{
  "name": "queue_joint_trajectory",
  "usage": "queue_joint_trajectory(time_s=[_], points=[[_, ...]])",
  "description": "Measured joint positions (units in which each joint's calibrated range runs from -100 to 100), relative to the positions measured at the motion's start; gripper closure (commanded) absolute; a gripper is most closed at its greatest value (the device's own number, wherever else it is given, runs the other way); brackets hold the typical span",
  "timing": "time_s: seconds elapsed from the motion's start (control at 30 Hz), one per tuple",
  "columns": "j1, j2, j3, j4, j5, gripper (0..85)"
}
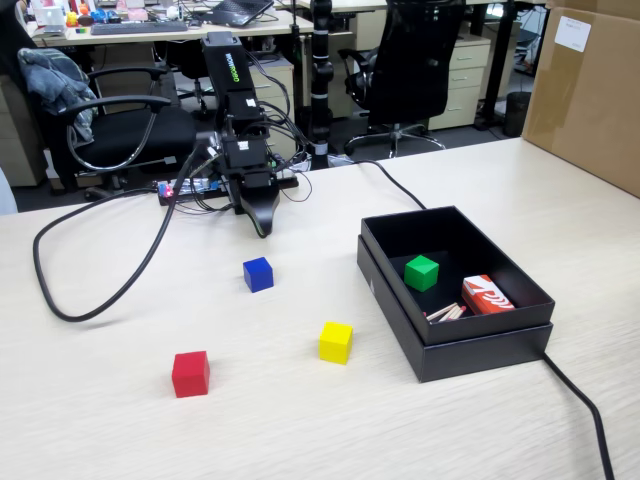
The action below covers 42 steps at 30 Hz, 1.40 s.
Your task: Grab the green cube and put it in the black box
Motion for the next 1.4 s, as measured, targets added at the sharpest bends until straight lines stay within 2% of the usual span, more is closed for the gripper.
queue_joint_trajectory(time_s=[0.3, 1.4], points=[[0.0, -0.26, -6.21, 8.36, 0.15, 34.8], [-0.29, -0.26, -6.3, 8.67, 0.2, 35.5]])
